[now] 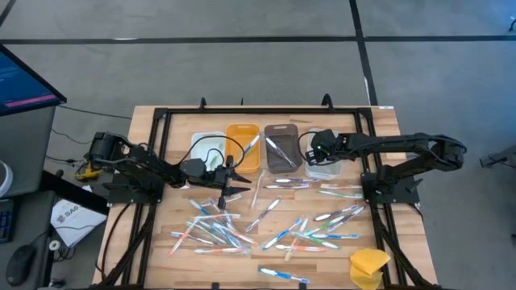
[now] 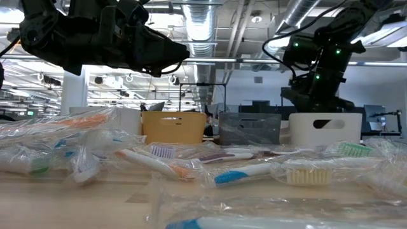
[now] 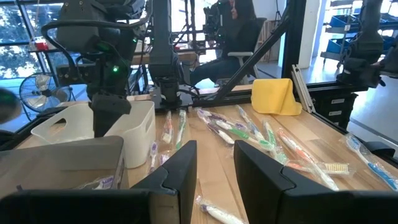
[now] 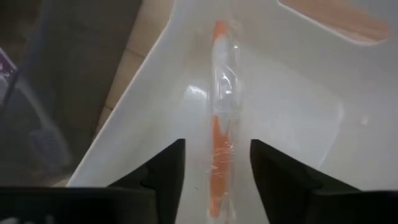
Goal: Pick & Place Toothbrushes
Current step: Put the purple toothbrush into the black transparent bin
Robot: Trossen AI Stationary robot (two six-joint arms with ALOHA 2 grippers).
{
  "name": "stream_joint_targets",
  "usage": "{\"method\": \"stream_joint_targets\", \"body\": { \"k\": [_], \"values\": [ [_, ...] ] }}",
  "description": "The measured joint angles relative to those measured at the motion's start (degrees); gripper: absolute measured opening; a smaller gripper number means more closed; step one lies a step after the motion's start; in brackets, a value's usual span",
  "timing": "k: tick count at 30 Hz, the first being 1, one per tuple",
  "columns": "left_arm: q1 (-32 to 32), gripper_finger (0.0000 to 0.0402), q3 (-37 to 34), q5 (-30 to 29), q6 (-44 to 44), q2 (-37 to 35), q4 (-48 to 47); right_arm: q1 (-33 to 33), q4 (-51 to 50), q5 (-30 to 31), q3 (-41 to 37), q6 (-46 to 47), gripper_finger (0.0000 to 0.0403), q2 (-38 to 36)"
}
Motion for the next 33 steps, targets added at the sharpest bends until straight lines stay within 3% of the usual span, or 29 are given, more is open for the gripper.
{"method": "stream_joint_targets", "body": {
  "k": [7, 12, 17, 26, 33],
  "values": [
    [0.0, 0.0102, 0.0, 0.0, 0.0, 0.0, 0.0, 0.2, -1.8, 0.0, 4.5, -2.8, 0.0215, -0.2],
    [0.0, 0.0102, 0.0, 0.0, 0.0, 0.0, -0.1, 0.2, -8.7, -0.2, 9.7, -4.4, 0.0200, -0.2],
    [0.0, 0.0102, 0.0, 0.0, -0.1, 0.0, -0.3, 1.1, -16.7, -4.4, 16.3, -7.5, 0.0179, -0.2],
    [0.0, 0.0102, 0.0, 0.0, -0.6, 0.0, -0.5, 7.8, -19.6, -13.4, 25.0, -12.1, 0.0153, -0.3],
    [0.0, 0.0102, 0.0, 0.0, -1.6, 0.0, -0.8, 14.4, -19.5, -13.7, 25.9, -17.4, 0.0145, -0.1]
  ]
}}
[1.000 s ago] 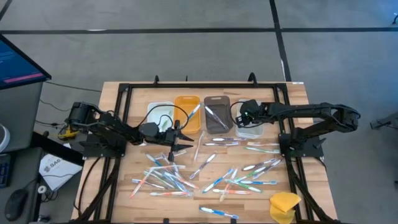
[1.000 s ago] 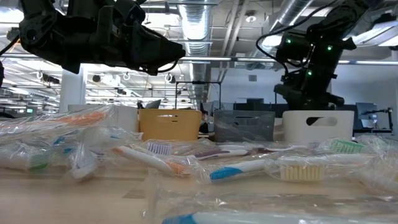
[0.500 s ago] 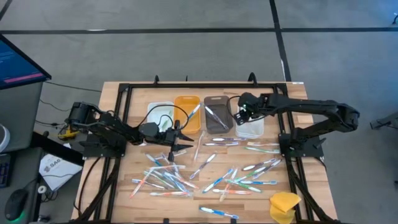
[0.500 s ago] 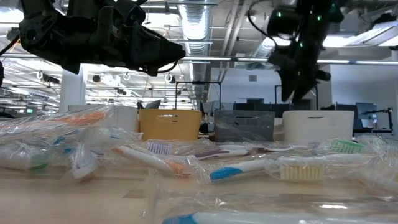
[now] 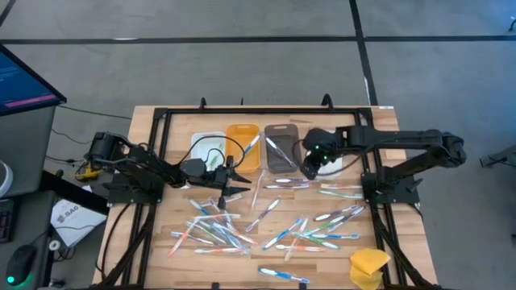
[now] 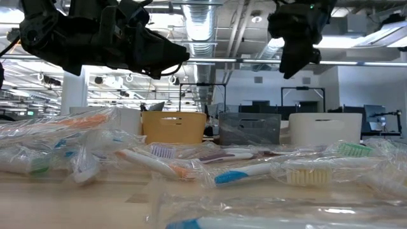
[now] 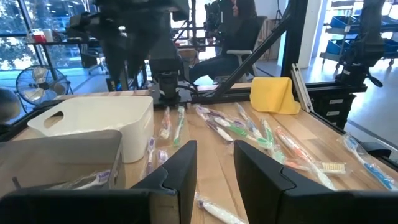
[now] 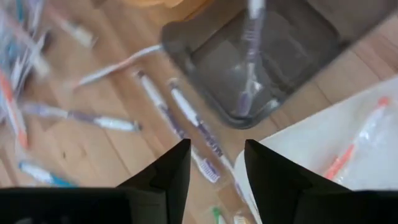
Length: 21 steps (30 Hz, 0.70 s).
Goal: Pick & Place Toothbrushes
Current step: Put the purple toothbrush into the black transparent bin
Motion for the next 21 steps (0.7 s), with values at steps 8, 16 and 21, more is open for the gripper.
{"method": "stream_joint_targets", "body": {
  "k": [8, 16, 21],
  "values": [
    [0.0, 0.0102, 0.0, 0.0, 0.0, 0.0, 0.0, 7.4, 7.8, 0.0, -1.4, -10.4, 0.0145, 1.7],
    [0.0, 0.0102, 0.0, 0.0, 0.0, 0.0, -0.4, 12.4, 13.6, 0.0, -1.4, -19.0, 0.0138, 8.6],
    [0.0, 0.0102, -0.4, 0.0, -0.1, 0.0, -1.0, 13.1, 13.6, 0.0, -1.2, -20.2, 0.0133, 16.3]
  ]
}}
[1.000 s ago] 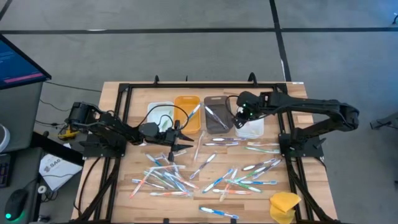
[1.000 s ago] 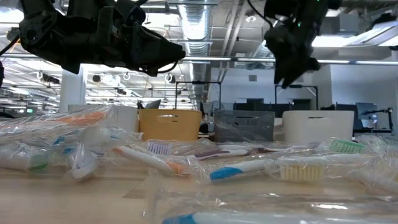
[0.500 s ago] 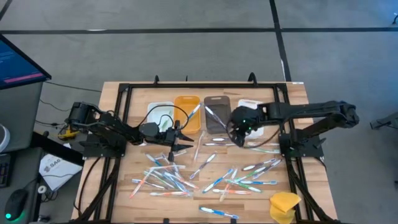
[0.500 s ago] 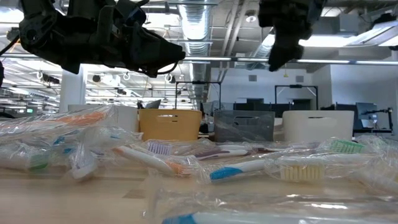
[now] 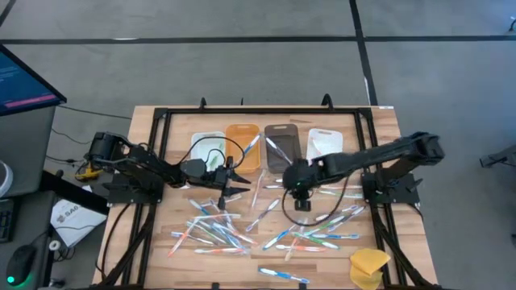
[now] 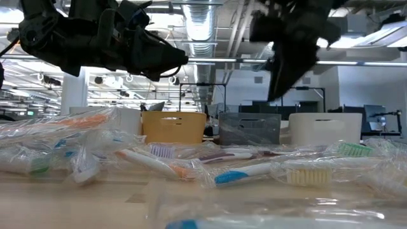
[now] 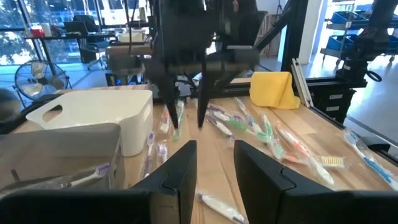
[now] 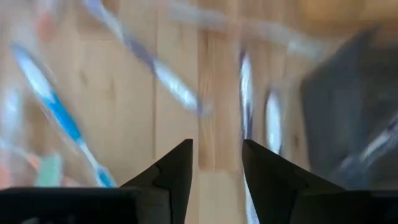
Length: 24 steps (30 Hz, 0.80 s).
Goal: Pick & Place Toothbrushes
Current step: Put the purple toothbrush into the black transparent bin
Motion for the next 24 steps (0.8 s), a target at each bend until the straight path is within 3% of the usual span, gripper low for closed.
{"method": "stream_joint_targets", "body": {
  "k": [13, 24],
  "values": [
    [0.0, 0.0102, 0.0, 0.0, 0.1, 0.0, -0.5, -3.0, -5.4, 0.1, 5.9, 0.0, 0.0118, 15.1],
    [0.0, 0.0102, 0.0, 0.0, 0.0, 0.0, -1.0, -4.6, -6.3, 0.2, 6.9, 0.1, 0.0118, 17.8]
  ]
}}
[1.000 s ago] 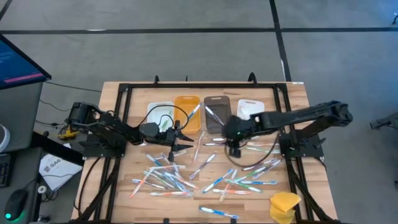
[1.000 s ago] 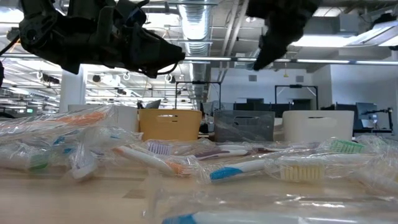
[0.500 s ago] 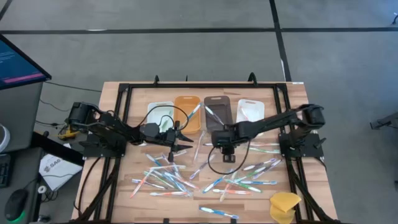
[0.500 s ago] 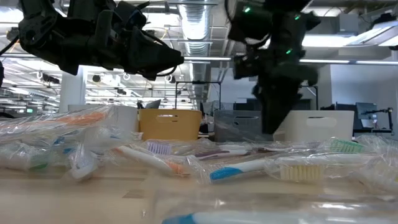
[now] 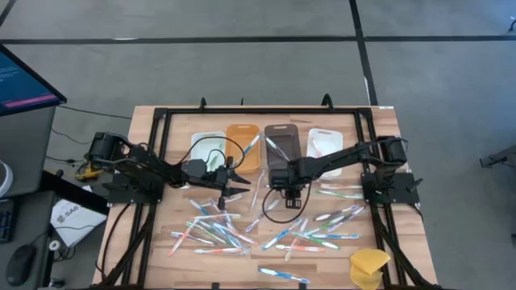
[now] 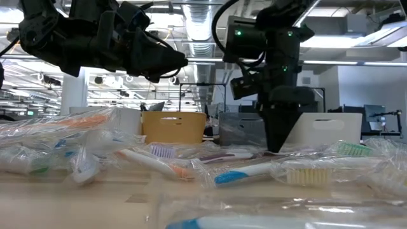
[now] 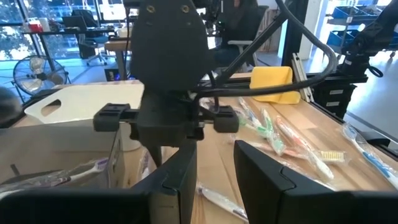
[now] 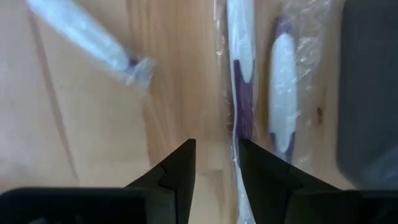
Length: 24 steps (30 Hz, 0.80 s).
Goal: Pick & Place Toothbrushes
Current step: Put the purple toothbrush into the black transparent bin
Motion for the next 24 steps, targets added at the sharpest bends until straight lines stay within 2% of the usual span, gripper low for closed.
{"method": "stream_joint_targets", "body": {
  "k": [10, 14, 24],
  "values": [
    [0.0, 0.0102, 0.0, 0.0, 0.1, 0.0, -0.1, -1.5, 7.5, 1.5, -3.5, -1.4, 0.0117, -0.4],
    [0.0, 0.0102, 0.0, 0.0, 0.1, 0.0, -0.1, -2.0, 8.0, 3.1, -4.5, -1.6, 0.0117, -0.3],
    [0.0, 0.0102, 0.0, 0.0, 1.4, 0.0, -0.1, -2.1, 8.9, 2.9, -4.7, -2.6, 0.0117, -0.2]
  ]
}}
